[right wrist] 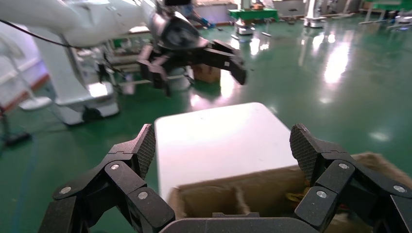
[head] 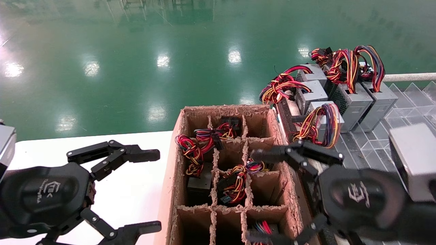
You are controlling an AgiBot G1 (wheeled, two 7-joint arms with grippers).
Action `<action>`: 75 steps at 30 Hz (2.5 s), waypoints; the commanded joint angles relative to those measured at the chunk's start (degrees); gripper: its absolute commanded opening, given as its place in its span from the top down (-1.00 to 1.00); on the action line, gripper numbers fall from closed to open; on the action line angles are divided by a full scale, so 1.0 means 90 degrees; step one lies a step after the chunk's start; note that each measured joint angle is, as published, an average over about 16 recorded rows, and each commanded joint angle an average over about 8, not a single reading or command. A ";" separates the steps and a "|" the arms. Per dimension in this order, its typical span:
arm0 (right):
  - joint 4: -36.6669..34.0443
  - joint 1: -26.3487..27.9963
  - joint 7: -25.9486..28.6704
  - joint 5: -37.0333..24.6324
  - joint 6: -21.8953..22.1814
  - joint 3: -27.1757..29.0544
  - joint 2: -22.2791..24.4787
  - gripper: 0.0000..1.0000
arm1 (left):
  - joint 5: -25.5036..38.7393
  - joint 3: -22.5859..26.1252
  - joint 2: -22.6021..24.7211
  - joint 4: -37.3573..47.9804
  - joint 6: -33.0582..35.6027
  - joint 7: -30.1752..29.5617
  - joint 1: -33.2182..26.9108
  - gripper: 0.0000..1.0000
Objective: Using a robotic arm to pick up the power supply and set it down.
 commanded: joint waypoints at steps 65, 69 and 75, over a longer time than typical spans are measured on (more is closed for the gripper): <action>0.0005 -0.0032 0.0021 0.0031 -0.0018 0.0005 0.0004 -1.00 | -0.0001 0.0000 0.0000 0.0001 -0.0001 0.0000 0.0001 -1.00; 0.0005 -0.0032 0.0021 0.0030 -0.0018 0.0005 0.0004 -1.00 | -0.0001 0.0000 0.0000 0.0001 -0.0001 0.0000 0.0001 -1.00; 0.0005 -0.0031 0.0021 0.0030 -0.0018 0.0005 0.0004 -1.00 | -0.0001 0.0000 0.0000 0.0001 -0.0001 0.0000 0.0001 -1.00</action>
